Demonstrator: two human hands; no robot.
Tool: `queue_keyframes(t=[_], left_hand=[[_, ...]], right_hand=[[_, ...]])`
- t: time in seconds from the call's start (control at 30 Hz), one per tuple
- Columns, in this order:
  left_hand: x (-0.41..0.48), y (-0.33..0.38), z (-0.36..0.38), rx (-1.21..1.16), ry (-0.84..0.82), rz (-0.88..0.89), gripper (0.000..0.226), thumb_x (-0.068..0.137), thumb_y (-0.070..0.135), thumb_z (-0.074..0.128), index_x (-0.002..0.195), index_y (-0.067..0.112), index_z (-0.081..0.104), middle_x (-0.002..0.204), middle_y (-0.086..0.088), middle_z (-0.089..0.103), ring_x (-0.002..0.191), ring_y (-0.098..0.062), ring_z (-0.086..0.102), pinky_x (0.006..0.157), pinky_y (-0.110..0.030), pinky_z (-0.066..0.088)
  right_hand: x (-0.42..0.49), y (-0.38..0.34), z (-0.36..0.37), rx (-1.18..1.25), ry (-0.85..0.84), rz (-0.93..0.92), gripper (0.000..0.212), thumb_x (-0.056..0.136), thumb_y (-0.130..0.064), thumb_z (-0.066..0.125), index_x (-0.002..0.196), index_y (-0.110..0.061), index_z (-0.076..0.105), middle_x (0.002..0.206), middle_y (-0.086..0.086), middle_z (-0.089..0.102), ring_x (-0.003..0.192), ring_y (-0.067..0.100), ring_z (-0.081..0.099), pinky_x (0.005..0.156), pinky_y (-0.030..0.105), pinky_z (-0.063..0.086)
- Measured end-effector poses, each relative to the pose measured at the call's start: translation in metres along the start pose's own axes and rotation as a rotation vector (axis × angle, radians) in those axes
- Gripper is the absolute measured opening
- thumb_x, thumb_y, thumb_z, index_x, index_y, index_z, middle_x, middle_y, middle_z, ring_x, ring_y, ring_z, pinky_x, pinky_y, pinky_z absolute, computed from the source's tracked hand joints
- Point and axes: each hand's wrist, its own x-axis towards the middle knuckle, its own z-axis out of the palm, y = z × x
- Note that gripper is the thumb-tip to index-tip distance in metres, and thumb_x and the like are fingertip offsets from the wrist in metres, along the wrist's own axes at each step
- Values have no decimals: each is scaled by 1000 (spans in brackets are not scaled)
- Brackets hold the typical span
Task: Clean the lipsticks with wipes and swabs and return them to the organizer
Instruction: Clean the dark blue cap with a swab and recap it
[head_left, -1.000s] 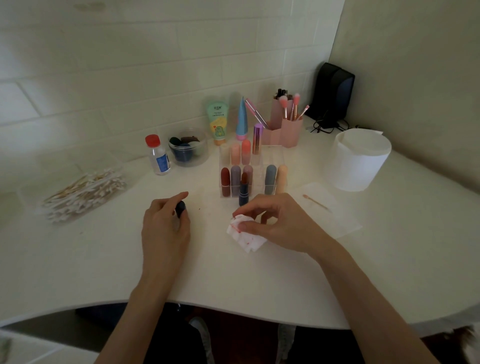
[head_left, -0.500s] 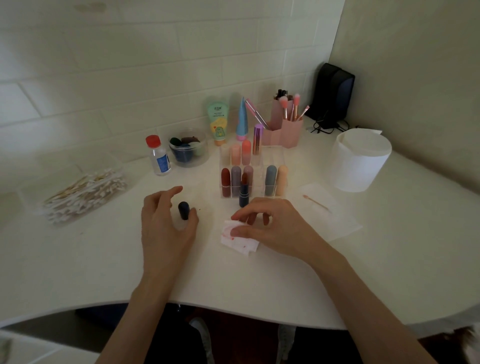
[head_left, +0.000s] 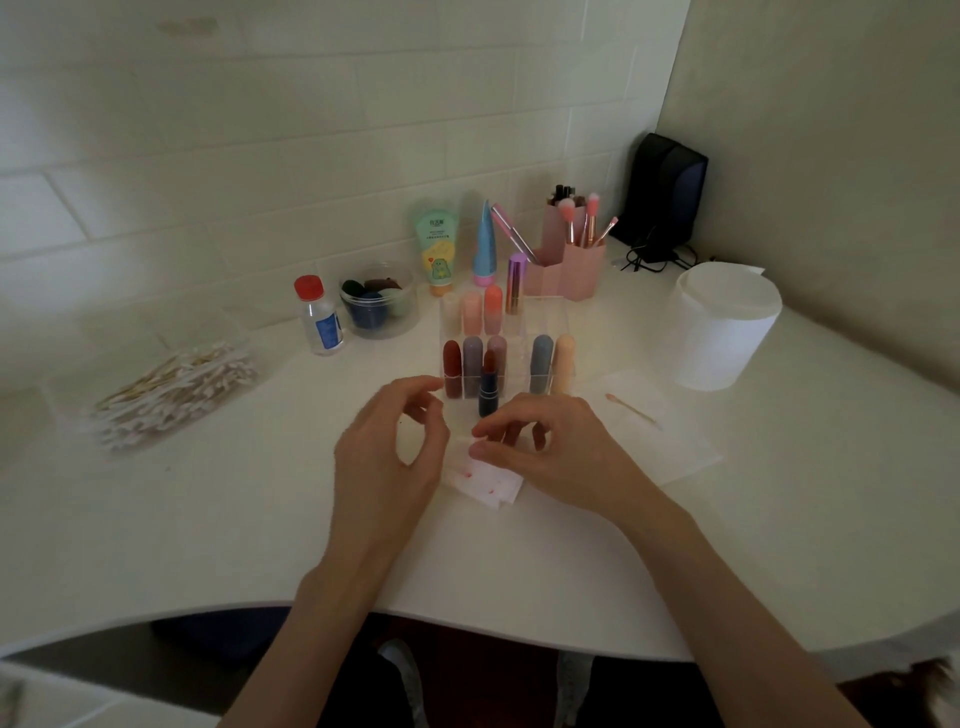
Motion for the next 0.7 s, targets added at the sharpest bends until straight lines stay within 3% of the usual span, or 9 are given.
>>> queue_keyframes(t=[0.07, 0.23, 0.33, 0.5, 0.6, 0.7], left_hand=[[3, 6, 9, -20, -51, -17, 22, 94, 20, 63, 116, 18, 68, 102, 6, 71, 91, -7, 65, 83, -23, 53], [11, 9, 27, -23, -128, -170, 26, 92, 37, 68, 115, 24, 66, 98, 8, 67, 82, -11, 64, 76, -31, 56], [13, 9, 39, 61, -120, -187, 37, 87, 47, 72, 114, 22, 67, 97, 5, 68, 81, -12, 61, 77, -28, 55], [10, 9, 47, 88, -157, -193, 40, 86, 46, 74, 119, 26, 63, 103, 8, 65, 86, -10, 59, 77, -23, 52], [11, 7, 49, 98, -190, -247, 46, 85, 46, 74, 125, 28, 59, 112, 10, 62, 91, -11, 60, 84, -29, 57], [12, 9, 53, 128, -208, -262, 47, 86, 45, 72, 127, 28, 59, 110, 8, 61, 92, -14, 61, 84, -35, 57]], right_hand=[[0, 1, -2, 4, 32, -18, 17, 89, -35, 77, 101, -23, 80, 89, -17, 73, 83, 5, 66, 69, 12, 45], [1, 9, -15, -4, 164, 18, 7, 91, -27, 77, 90, -22, 81, 79, -12, 74, 73, 6, 65, 63, 10, 43], [1, 12, -24, 7, 212, 42, 4, 86, -25, 82, 88, -21, 81, 75, -16, 72, 71, 4, 64, 62, 9, 44], [2, 19, -30, -46, 342, 149, 4, 89, -25, 78, 87, -23, 80, 75, -14, 72, 70, 4, 64, 63, 8, 44], [-1, 29, -40, -181, 530, 308, 6, 87, -21, 74, 90, -25, 77, 80, -11, 71, 73, 8, 65, 73, 25, 53], [-7, 40, -50, -410, 598, 478, 19, 85, -15, 73, 102, -22, 75, 93, -2, 70, 91, 22, 64, 82, 38, 53]])
